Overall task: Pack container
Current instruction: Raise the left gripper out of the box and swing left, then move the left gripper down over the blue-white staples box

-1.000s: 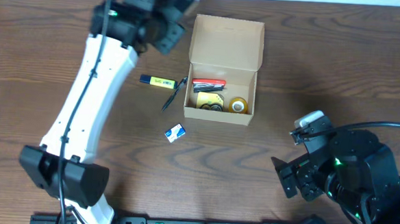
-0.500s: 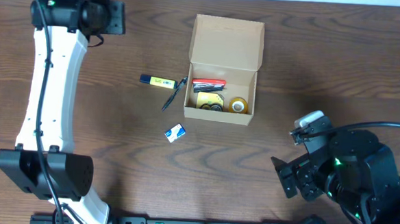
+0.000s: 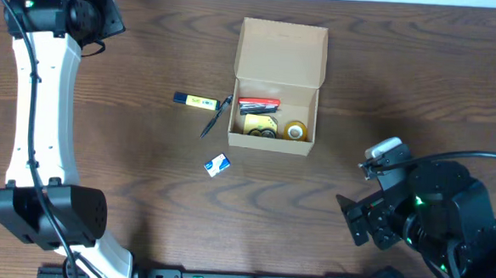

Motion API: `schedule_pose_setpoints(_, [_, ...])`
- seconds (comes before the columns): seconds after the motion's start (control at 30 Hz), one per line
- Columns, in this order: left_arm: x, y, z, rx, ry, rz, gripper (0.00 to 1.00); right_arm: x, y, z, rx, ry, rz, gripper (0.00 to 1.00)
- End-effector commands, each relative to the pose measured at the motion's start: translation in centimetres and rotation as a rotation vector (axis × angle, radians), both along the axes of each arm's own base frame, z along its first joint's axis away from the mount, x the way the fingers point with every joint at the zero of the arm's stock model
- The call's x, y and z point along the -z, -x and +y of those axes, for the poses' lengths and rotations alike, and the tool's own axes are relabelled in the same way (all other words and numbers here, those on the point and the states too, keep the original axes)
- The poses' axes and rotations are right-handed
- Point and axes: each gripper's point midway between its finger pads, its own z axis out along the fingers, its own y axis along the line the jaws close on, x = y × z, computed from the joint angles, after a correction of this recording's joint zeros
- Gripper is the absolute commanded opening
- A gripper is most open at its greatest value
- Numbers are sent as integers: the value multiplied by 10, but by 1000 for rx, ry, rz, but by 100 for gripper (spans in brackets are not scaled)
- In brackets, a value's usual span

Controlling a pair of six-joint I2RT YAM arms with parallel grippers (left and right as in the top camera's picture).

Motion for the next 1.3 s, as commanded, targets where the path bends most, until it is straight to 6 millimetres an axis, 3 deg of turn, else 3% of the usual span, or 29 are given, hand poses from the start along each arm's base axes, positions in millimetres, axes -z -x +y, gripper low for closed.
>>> schedule_pose_setpoints(0.0, [-3,2,-8,-34,58,-3,49,0,-2,-5,35,-2,-2,99])
schedule_pose_setpoints(0.27, [18,26,-39,151,1,144,49,0,-2,-5,35,-2,-2,99])
schedule_pose_setpoints(0.33, [25,41,-52,268,-23,215,48,0,-2,-5,34,-1,-2,99])
schedule_pose_setpoints(0.47, [40,95,-83,571,-5,412,28,0,-2,-5,34,-1,-2,99])
schedule_pose_setpoints(0.6, [40,141,-107,779,90,535,23,0,-2,-5,34,-1,-2,99])
schedule_pose_setpoints(0.67, [38,154,-120,883,124,548,21,0,-2,-5,34,-1,-2,99])
schedule_pose_setpoints(0.83, [48,163,-144,1037,113,531,18,0,-2,-5,35,-2,-2,99])
schedule_pose_setpoints(1.0, [74,188,-154,1089,98,569,17,0,-2,-5,34,-1,-2,99])
schedule_pose_setpoints(1.27, [143,212,-157,1108,-75,598,17,0,-2,-5,35,-2,-2,99])
